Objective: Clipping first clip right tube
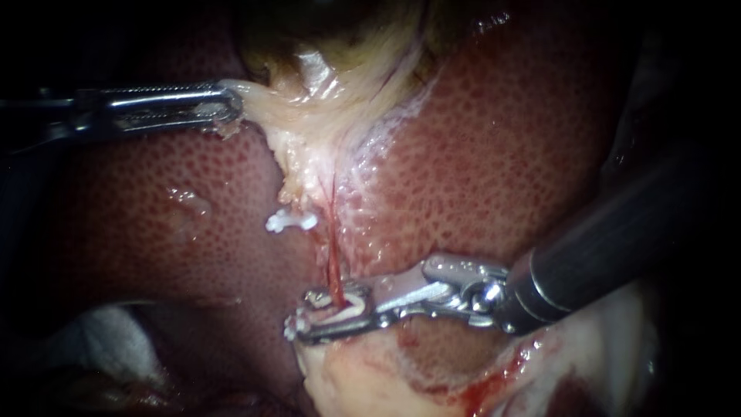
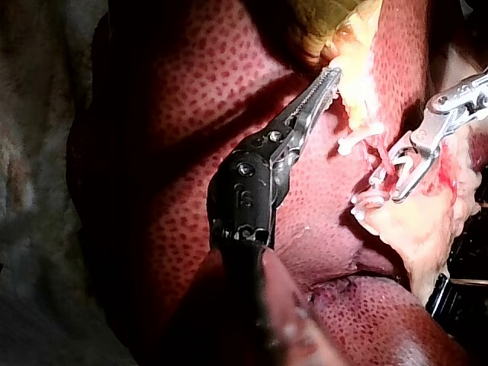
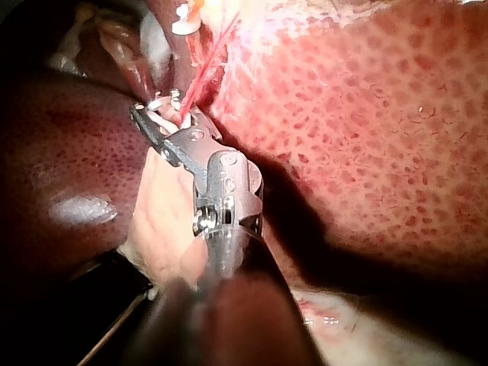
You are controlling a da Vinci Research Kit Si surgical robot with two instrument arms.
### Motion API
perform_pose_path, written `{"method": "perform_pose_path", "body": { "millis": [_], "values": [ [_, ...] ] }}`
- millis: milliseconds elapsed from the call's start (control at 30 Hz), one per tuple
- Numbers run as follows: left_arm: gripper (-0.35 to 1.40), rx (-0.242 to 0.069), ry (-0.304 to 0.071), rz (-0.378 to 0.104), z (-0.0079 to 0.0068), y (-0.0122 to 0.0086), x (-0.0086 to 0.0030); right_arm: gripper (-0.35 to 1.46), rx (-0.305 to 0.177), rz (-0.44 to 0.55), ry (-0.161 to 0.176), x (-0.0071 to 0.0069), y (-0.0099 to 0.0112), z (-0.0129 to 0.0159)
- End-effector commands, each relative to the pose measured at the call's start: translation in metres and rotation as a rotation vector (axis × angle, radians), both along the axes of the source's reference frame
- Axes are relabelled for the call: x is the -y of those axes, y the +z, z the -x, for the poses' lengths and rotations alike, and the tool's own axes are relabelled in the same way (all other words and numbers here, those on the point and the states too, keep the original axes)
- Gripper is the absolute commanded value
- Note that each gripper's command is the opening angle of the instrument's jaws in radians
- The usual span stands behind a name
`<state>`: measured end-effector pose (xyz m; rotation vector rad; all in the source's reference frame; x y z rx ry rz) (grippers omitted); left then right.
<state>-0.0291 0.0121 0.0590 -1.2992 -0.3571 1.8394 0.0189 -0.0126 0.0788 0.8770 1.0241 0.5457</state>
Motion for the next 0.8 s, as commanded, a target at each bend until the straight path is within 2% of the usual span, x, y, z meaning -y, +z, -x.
{"method": "perform_pose_path", "body": {
  "millis": [33,100,167,300,467,800],
  "values": [
    [-0.35,-0.002,0.002,-0.001,0.0000,0.0000,0.0000,-0.14,0.002,-0.002,0.002,0.0000,0.0001,0.0001],
    [-0.35,-0.002,0.002,-0.001,0.0000,0.0000,0.0000,-0.28,0.009,-0.018,0.008,-0.0002,0.0002,0.0001],
    [-0.35,-0.002,0.002,-0.001,0.0000,0.0000,0.0000,-0.35,0.022,-0.050,0.019,-0.0003,0.0004,0.0002],
    [-0.35,-0.002,0.002,-0.001,0.0000,0.0000,0.0000,-0.35,0.028,-0.060,0.020,-0.0004,0.0005,0.0004],
    [-0.35,-0.002,0.002,-0.001,0.0000,0.0000,0.0000,-0.35,0.056,-0.066,-0.013,-0.0005,0.0006,0.0006],
    [-0.35,0.000,0.004,-0.002,0.0000,0.0000,0.0000,-0.35,0.060,-0.065,-0.017,-0.0005,0.0006,0.0007]
  ]
}}
